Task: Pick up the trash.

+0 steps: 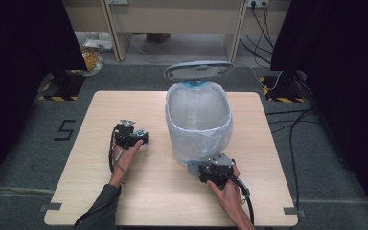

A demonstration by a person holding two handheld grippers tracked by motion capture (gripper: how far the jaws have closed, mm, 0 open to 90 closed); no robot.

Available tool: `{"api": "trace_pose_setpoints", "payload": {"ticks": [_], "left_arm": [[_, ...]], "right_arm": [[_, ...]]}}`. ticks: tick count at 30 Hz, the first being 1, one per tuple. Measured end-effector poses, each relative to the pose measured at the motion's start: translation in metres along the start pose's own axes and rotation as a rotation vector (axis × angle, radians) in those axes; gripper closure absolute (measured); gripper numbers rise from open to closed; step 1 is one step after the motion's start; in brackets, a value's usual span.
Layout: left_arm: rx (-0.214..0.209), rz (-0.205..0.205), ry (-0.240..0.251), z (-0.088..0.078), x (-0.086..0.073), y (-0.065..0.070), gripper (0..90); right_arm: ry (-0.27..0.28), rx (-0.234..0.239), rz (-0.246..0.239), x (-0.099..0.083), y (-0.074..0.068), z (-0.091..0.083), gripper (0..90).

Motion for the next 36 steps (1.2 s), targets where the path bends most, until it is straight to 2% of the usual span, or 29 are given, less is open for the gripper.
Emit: {"api": "trace_pose_setpoints", "payload": {"ticks": [4, 6, 9, 10, 14, 15, 18, 21, 25, 29, 31, 32, 33, 35, 36], "left_arm": [[-0.013, 0.017, -0.023, 0.007, 0.000, 0.003, 18.0], [-0.012, 0.021, -0.025, 0.008, -0.001, 0.003, 22.5], [-0.019, 0.060, -0.019, 0.010, -0.003, 0.005, 25.6], [-0.031, 0.096, -0.023, 0.008, -0.004, 0.007, 27.3], [-0.061, 0.112, -0.020, 0.005, -0.006, 0.012, 30.4], [-0.088, 0.129, -0.025, 0.003, -0.006, 0.015, 31.4], [-0.098, 0.133, -0.012, -0.001, -0.003, 0.016, 31.9], [-0.107, 0.132, -0.030, 0.000, -0.004, 0.018, 29.3], [-0.077, 0.123, -0.050, 0.006, -0.008, 0.017, 25.9], [-0.057, 0.148, -0.053, 0.004, -0.008, 0.019, 21.0], [-0.040, 0.135, -0.039, 0.002, -0.006, 0.017, 17.6], [-0.035, 0.133, -0.046, 0.001, -0.007, 0.016, 17.2], [-0.035, 0.133, -0.067, 0.003, -0.011, 0.016, 17.2], [-0.050, 0.121, -0.068, 0.003, -0.012, 0.016, 17.7], [-0.055, 0.111, -0.071, 0.003, -0.013, 0.016, 19.5]], "right_arm": [[0.000, 0.002, -0.001, 0.000, 0.000, 0.000, 15.5], [0.001, 0.000, -0.001, 0.000, 0.000, 0.000, 15.5], [-0.001, 0.003, 0.001, 0.000, 0.000, 0.000, 15.5], [0.000, 0.002, 0.001, 0.000, 0.000, 0.000, 15.5], [0.000, 0.004, 0.002, 0.000, 0.000, 0.000, 15.5], [0.001, 0.006, 0.003, 0.000, 0.000, 0.000, 15.5], [0.000, 0.003, 0.001, 0.000, 0.000, 0.000, 15.5], [0.000, 0.007, 0.006, 0.000, 0.000, 0.000, 15.5], [0.001, 0.005, 0.004, 0.000, 0.000, 0.000, 15.5], [0.004, 0.006, 0.002, 0.000, 0.001, 0.000, 15.5], [0.005, 0.007, 0.003, 0.000, 0.001, 0.000, 15.5], [0.004, 0.007, 0.006, 0.000, 0.001, 0.000, 15.5], [0.004, 0.008, 0.007, 0.000, 0.001, 0.001, 15.5], [0.002, 0.008, 0.016, -0.001, 0.000, 0.000, 15.5], [0.005, 0.007, 0.003, 0.000, 0.001, 0.001, 15.5]]}}
Point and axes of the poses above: each handheld gripper's, and its own axes: z roughly forward along the jaws, x roughly out of its top, y roughly to its right, the point moved 7 cm from there along z, roughly forward along the jaws, and after that the axes turned 8 degrees about y, right-handed, at the moved point
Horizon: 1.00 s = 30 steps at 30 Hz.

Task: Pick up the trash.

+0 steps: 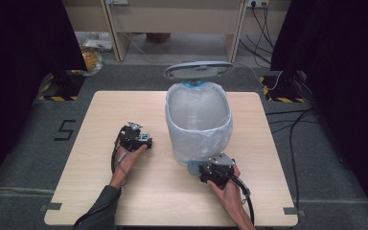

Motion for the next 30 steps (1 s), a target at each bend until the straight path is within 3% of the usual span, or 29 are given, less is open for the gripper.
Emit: {"api": "trace_pose_setpoints", "payload": {"ticks": [3, 5, 8, 15, 30], "left_arm": [[-0.025, 0.019, 0.001, -0.002, 0.001, 0.003, 33.6], [-0.027, 0.049, -0.006, -0.002, 0.003, 0.006, 33.7], [-0.060, 0.040, -0.022, -0.003, 0.002, 0.007, 33.8], [-0.082, 0.057, -0.021, -0.007, 0.003, 0.009, 33.8], [-0.164, 0.045, 0.042, -0.044, 0.025, 0.011, 33.8]], "right_arm": [[-0.002, 0.003, 0.009, 0.000, 0.000, 0.000, 15.5], [0.000, -0.001, 0.001, 0.000, 0.000, 0.000, 15.5], [-0.002, 0.005, 0.013, 0.000, 0.000, 0.000, 15.5], [-0.002, 0.009, 0.017, 0.000, 0.000, 0.000, 15.5], [-0.003, 0.014, 0.033, -0.001, 0.000, 0.000, 15.5]]}}
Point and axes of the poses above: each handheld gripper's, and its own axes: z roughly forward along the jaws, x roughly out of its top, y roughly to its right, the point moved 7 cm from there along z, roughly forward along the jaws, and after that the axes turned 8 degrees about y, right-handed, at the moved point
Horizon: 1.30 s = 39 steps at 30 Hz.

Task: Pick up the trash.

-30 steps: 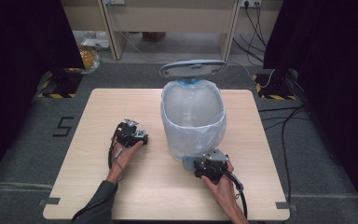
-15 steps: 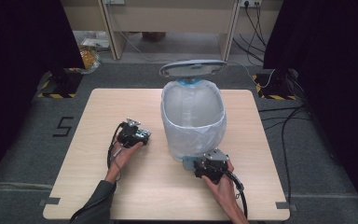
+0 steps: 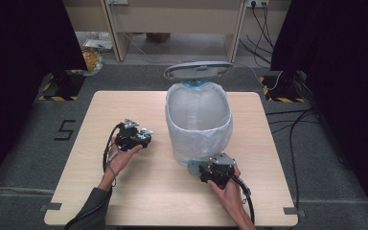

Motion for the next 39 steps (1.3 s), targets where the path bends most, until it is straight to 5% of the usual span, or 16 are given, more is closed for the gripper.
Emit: {"api": "trace_pose_setpoints", "payload": {"ticks": [22, 39], "left_arm": [[-0.110, -0.011, 0.069, -0.046, 0.031, 0.016, 33.8], [-0.148, 0.031, 0.133, -0.083, 0.065, 0.022, 33.8]], "right_arm": [[0.001, 0.000, -0.002, 0.000, 0.000, 0.000, 15.5], [0.001, 0.000, -0.003, 0.000, 0.001, 0.000, 15.5]]}}
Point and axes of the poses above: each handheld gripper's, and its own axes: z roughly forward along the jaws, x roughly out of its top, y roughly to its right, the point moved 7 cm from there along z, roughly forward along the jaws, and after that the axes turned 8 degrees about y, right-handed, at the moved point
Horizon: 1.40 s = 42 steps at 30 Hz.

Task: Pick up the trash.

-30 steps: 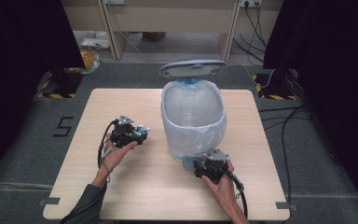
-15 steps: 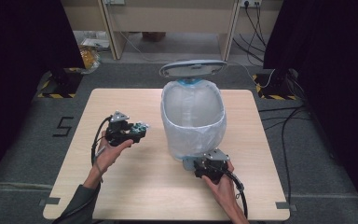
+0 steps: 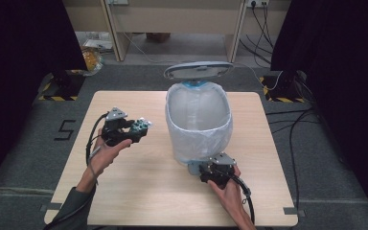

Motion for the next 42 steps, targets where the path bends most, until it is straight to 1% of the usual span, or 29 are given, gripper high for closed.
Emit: {"api": "trace_pose_setpoints", "payload": {"ticks": [4, 5, 6, 10, 13, 17, 23, 25, 26, 32, 35, 38, 40, 42], "left_arm": [[-0.020, -0.002, 0.021, -0.006, 0.008, 0.005, 33.8], [-0.025, 0.007, 0.028, -0.008, 0.012, 0.007, 33.8], [-0.025, 0.007, 0.028, -0.008, 0.012, 0.007, 33.8], [-0.034, 0.027, 0.040, -0.013, 0.024, 0.012, 33.8], [-0.036, 0.050, 0.048, -0.017, 0.033, 0.016, 33.8], [-0.050, 0.061, 0.060, -0.020, 0.043, 0.021, 33.8], [-0.075, 0.056, 0.083, -0.024, 0.056, 0.025, 33.8], [-0.077, 0.072, 0.082, -0.027, 0.062, 0.027, 33.8], [-0.077, 0.072, 0.082, -0.027, 0.062, 0.027, 33.8], [-0.090, 0.097, 0.094, -0.031, 0.076, 0.035, 33.8], [-0.094, 0.106, 0.107, -0.032, 0.085, 0.040, 33.8], [-0.111, 0.120, 0.123, -0.035, 0.095, 0.049, 33.8], [-0.112, 0.132, 0.129, -0.035, 0.099, 0.054, 33.8], [-0.122, 0.135, 0.131, -0.034, 0.102, 0.058, 33.8]], "right_arm": [[0.001, 0.000, 0.001, 0.000, 0.000, 0.000, 15.5], [0.002, 0.001, -0.003, 0.000, 0.000, 0.000, 15.5], [0.002, 0.001, -0.003, 0.000, 0.000, 0.000, 15.5], [0.002, 0.004, -0.002, 0.000, 0.000, 0.000, 15.5], [-0.001, 0.008, 0.002, 0.000, 0.001, 0.000, 15.5], [-0.001, 0.010, 0.004, 0.000, 0.001, 0.000, 15.5], [-0.003, 0.013, 0.008, 0.000, 0.001, 0.000, 15.5], [-0.002, 0.016, 0.011, 0.000, 0.001, 0.001, 15.5], [-0.002, 0.016, 0.011, 0.000, 0.001, 0.001, 15.5], [-0.001, 0.021, 0.010, -0.001, 0.002, 0.001, 15.5], [-0.001, 0.022, 0.011, -0.001, 0.001, 0.001, 15.5], [0.000, 0.021, 0.010, 0.000, 0.001, 0.001, 15.5], [0.001, 0.020, 0.008, 0.000, 0.001, 0.001, 15.5], [0.001, 0.019, 0.008, 0.000, 0.001, 0.001, 15.5]]}}
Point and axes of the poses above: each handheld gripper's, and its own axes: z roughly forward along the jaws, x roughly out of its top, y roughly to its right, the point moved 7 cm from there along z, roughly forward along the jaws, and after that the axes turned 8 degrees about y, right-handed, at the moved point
